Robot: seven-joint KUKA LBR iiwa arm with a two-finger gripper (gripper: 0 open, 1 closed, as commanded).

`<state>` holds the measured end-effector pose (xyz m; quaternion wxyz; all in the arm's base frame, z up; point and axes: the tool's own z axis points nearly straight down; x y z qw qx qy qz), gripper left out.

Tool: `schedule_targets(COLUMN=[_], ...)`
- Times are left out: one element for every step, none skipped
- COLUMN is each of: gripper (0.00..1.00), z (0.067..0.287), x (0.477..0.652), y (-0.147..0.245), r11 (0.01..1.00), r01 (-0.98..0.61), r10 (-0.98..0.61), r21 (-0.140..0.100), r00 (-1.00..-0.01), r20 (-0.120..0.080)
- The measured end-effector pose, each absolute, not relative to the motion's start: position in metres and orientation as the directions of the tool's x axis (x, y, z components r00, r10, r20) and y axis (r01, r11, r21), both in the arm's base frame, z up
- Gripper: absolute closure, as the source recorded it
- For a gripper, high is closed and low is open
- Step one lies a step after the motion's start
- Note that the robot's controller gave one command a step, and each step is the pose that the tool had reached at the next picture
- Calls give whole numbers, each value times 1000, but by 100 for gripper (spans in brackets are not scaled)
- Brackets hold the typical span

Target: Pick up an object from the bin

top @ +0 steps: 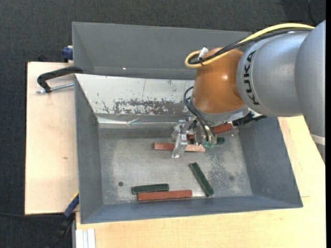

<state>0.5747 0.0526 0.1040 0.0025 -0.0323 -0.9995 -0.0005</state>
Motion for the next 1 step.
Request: schedule_targets(gripper=[100], z=[127], x=[576], y=[53], r11=[998], r01=[65], r10=[65], r21=[2], r00=[-998], r20=[0])
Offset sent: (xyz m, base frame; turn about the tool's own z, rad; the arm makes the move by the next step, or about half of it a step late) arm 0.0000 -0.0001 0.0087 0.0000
